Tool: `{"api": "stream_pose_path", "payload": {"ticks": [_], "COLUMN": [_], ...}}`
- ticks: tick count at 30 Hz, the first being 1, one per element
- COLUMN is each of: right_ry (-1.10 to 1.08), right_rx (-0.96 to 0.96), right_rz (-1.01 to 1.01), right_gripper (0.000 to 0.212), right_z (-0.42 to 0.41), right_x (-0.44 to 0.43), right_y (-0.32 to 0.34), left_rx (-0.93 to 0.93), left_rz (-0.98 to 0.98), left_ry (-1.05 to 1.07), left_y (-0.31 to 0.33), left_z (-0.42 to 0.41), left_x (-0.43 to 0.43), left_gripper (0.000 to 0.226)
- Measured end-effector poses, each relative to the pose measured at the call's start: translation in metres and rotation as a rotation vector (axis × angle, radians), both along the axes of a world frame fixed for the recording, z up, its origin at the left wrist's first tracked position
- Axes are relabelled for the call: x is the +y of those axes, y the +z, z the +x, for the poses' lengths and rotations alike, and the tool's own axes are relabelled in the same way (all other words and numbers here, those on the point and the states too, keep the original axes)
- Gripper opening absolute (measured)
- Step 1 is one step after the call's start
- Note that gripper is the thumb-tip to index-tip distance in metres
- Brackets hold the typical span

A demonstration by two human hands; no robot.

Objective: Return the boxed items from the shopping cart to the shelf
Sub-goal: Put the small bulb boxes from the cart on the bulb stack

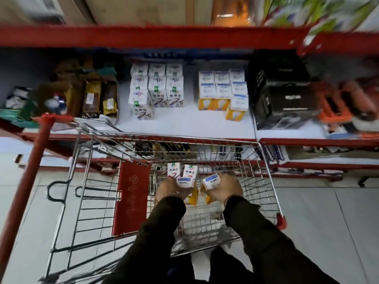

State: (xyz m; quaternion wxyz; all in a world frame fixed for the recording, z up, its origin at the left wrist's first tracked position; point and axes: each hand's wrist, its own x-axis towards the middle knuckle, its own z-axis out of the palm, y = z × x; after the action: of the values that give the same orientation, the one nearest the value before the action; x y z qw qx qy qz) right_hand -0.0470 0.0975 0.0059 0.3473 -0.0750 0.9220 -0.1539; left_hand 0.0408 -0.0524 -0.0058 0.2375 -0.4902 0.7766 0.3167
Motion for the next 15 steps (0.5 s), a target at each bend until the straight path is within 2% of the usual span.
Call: {"api": "stream_pose_path", "payload": {"ticks": [5, 10, 12, 15], "right_ry": [-0.002, -0.046, -0.072, -0.075], "right_rx": [0.167, 0.366, 0.437, 0.5], "right_rz": [-0.048, -0.175, -0.231, -0.275], "right_gripper": [0.048, 0.073, 0.071, 0.056], "right_z": [-0.034, -0.074, -0.093, -0.121], "right_x": [0.005, 0.005, 0.003, -0.004], "right_y": [0.047, 0.091, 0.105, 0.117], "left_rx": [0.113, 0.258, 0.342, 0.447], "left_rz": [-0.059, -0.226, -0.26, -0.333], "left_ry": [-0.043, -0.044, -0.023, -0.011], "left_y": [0.052, 0.105, 0.122, 0.134], "left_z": [-0.04, -0.082, -0.103, -0.132], "left_x": [0.001, -0.004, -0.006, -0.012], "left_gripper": [0.069, 0.077, 0.078, 0.078]}}
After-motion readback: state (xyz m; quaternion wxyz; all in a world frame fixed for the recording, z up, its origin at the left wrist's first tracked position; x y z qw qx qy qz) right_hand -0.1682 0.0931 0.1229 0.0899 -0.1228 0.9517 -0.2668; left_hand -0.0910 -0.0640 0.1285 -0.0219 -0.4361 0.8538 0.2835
